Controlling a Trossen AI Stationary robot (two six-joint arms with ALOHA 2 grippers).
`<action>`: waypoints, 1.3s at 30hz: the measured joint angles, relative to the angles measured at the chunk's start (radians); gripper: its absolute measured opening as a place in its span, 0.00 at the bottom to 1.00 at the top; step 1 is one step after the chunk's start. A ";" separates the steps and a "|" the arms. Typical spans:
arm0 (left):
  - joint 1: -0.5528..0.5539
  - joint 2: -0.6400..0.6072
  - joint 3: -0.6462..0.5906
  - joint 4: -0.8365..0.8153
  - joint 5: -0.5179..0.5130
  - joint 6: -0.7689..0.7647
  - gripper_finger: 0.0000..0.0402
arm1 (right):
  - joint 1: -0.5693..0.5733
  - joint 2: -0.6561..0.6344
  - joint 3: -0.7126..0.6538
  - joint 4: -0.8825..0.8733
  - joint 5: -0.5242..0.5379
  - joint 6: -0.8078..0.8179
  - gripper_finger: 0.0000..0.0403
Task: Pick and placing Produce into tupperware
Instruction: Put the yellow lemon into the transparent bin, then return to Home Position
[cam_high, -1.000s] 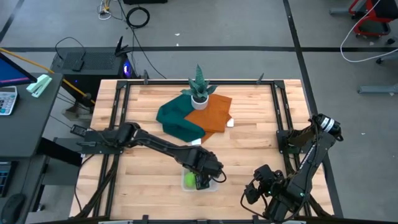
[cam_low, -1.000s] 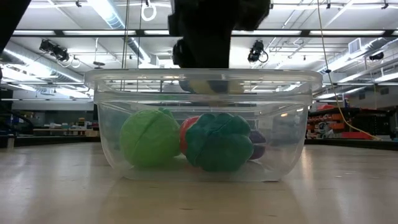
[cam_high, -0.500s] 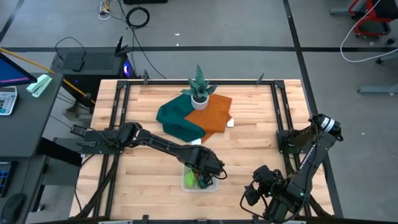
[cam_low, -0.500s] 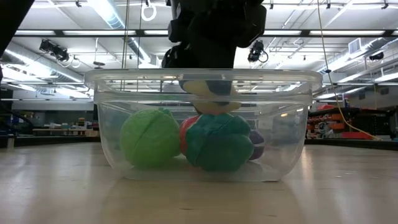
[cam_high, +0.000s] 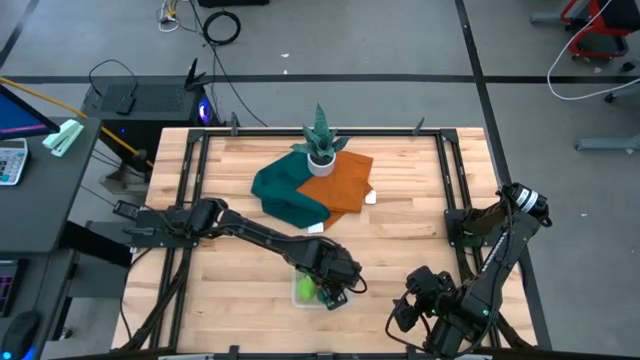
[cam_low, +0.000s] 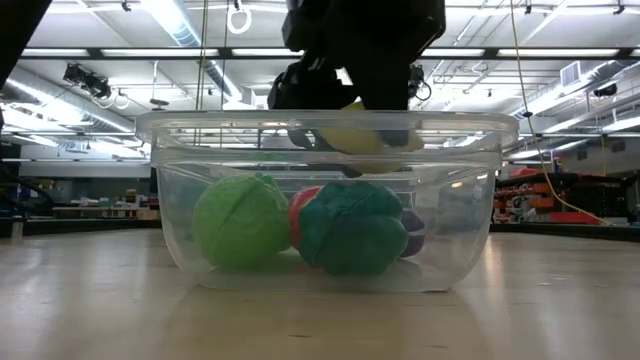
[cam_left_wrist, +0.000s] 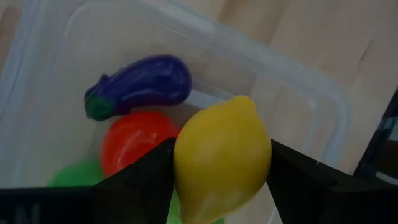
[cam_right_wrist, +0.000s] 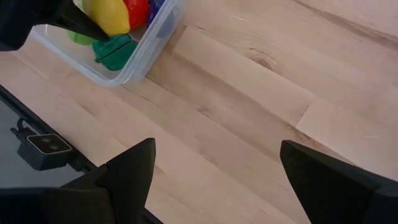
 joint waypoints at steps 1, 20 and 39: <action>0.000 0.000 0.000 0.003 0.000 0.000 0.57 | 0.000 0.000 0.000 0.000 0.000 0.000 0.77; -0.004 0.047 0.000 0.013 -0.026 0.005 0.55 | 0.000 0.000 0.000 0.005 0.009 0.000 0.77; -0.008 0.035 0.020 0.019 -0.054 0.030 0.69 | 0.000 0.000 0.000 0.018 0.018 0.001 0.77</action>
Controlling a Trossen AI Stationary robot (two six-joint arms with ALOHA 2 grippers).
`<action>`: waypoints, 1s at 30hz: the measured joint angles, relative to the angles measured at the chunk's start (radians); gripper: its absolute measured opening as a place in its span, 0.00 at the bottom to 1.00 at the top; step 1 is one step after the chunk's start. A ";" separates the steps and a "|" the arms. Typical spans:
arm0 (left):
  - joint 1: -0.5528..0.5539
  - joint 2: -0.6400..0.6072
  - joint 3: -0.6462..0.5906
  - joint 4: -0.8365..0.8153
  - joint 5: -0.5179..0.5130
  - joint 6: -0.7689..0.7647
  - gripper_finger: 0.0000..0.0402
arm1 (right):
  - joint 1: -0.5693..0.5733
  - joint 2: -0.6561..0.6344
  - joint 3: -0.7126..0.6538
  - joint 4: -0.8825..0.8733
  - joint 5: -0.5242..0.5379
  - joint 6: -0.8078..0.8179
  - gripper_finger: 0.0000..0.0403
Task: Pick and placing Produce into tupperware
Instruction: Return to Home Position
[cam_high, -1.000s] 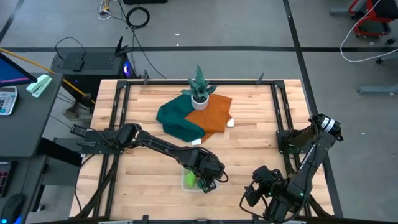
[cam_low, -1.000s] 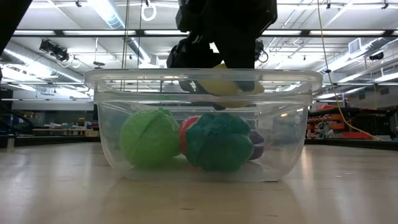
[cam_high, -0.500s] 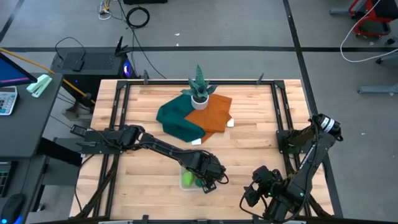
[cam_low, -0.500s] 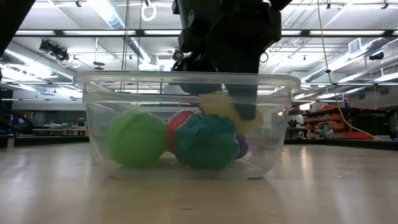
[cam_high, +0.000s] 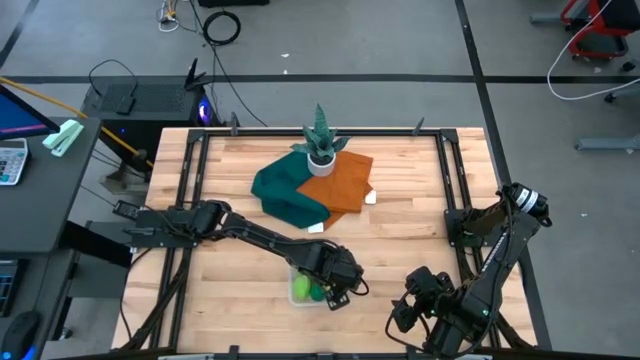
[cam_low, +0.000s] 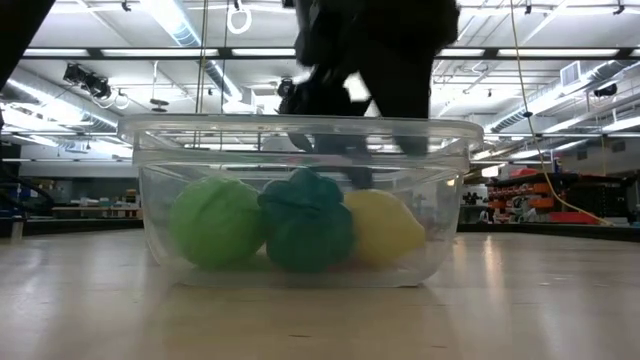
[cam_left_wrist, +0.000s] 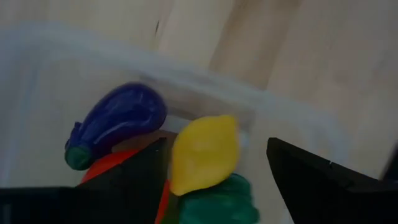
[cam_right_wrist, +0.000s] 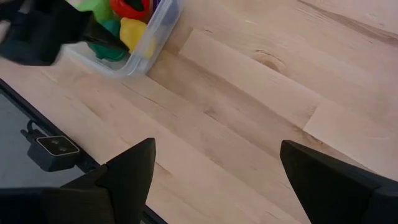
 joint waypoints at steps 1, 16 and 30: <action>0.000 -0.006 0.011 -0.003 -0.005 0.004 0.68 | 0.000 0.000 0.000 0.000 0.001 0.000 0.77; -0.029 -0.104 0.063 0.014 -0.125 0.138 0.47 | 0.104 0.000 0.000 -0.083 0.020 0.091 0.77; 0.027 -0.247 0.058 0.003 -0.267 0.232 0.18 | 0.205 0.000 0.000 -0.205 0.031 0.265 0.77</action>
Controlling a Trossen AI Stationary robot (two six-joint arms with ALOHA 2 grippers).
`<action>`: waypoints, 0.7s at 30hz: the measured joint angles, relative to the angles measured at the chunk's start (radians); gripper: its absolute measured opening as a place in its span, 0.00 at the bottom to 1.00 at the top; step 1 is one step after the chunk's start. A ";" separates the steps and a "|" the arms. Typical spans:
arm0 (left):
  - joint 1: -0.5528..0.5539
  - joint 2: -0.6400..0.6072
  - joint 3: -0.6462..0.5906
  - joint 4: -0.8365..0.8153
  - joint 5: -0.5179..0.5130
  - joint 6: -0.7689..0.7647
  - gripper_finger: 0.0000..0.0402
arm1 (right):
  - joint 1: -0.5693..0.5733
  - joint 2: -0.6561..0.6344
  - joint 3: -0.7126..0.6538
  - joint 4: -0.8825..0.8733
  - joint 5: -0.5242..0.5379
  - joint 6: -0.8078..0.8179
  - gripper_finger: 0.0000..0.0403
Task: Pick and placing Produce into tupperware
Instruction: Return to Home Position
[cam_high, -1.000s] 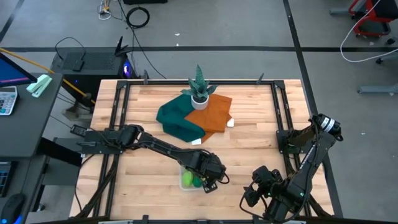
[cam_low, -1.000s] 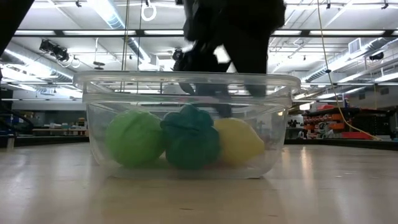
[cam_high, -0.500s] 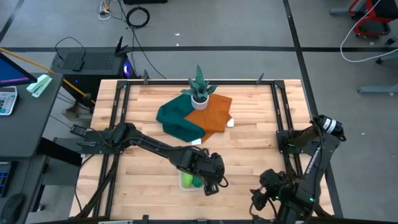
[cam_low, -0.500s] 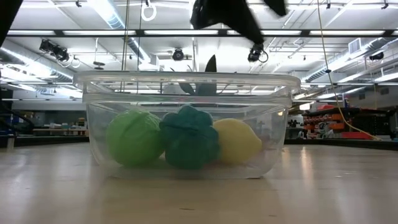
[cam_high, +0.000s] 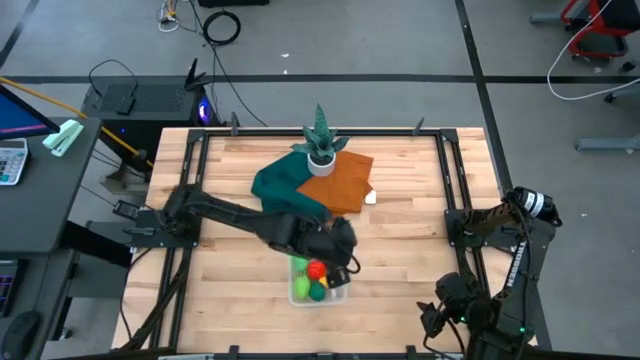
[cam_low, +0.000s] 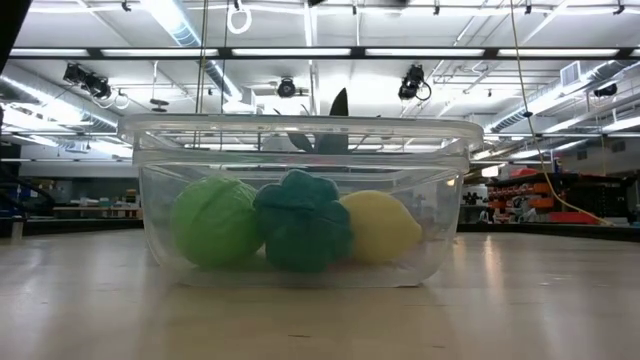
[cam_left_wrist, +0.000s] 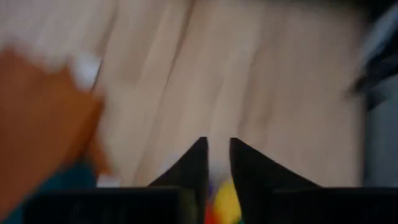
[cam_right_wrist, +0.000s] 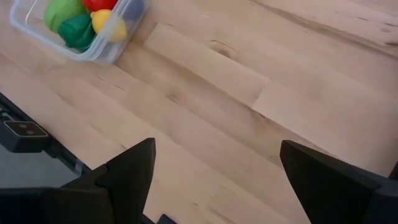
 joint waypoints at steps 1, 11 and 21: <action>0.004 -0.025 -0.019 0.084 0.009 0.034 0.15 | -0.004 0.000 0.000 -0.001 0.004 0.000 0.77; 0.068 -0.294 -0.583 0.912 0.223 0.118 0.06 | -0.025 0.000 0.000 -0.012 0.024 0.000 0.77; 0.072 -0.682 -1.197 1.398 0.227 0.122 0.02 | -0.091 0.000 0.000 -0.008 0.069 -0.010 0.77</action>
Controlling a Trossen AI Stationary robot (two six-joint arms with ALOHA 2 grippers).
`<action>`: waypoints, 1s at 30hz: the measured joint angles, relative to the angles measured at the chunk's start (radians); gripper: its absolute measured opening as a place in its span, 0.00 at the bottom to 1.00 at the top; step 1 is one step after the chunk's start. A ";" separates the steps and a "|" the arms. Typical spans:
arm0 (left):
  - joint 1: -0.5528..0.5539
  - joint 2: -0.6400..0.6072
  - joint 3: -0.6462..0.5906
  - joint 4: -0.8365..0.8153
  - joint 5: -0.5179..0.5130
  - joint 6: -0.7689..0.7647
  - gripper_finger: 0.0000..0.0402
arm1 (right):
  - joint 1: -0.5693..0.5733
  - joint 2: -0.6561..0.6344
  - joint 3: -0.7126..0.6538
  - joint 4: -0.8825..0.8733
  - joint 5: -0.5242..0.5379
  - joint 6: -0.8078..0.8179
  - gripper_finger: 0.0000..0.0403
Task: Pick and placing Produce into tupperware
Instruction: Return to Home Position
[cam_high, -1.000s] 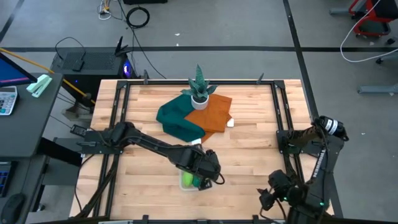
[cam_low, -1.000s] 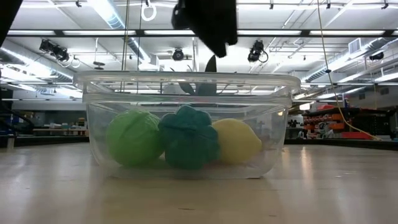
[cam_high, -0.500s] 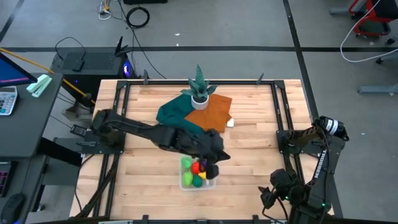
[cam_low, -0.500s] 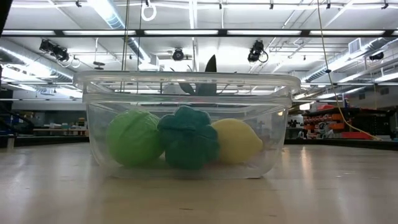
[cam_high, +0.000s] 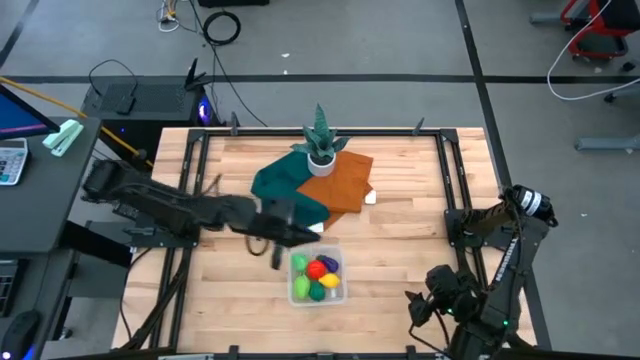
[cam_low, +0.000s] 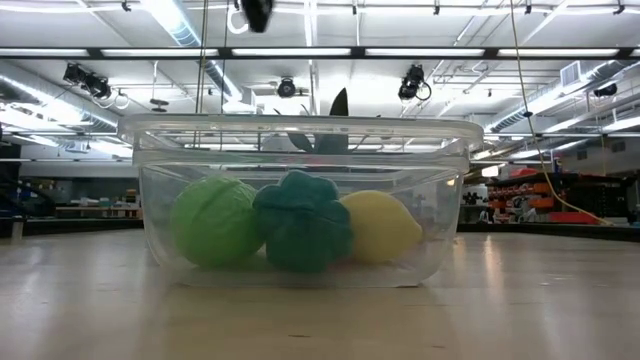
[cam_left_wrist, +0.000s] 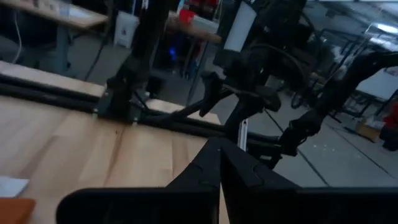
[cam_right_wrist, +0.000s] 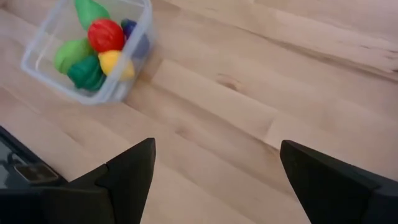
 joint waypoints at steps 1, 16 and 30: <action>0.002 -0.040 -0.046 0.023 -0.001 0.009 0.03 | -0.010 0.000 0.000 0.004 0.005 -0.003 0.77; 0.130 -0.581 -0.467 0.018 0.037 0.085 0.04 | -0.206 0.000 0.000 0.100 0.009 -0.203 0.77; 0.283 -0.815 -0.608 -0.017 0.140 0.090 0.02 | -0.361 0.000 0.000 0.214 -0.047 -0.424 0.77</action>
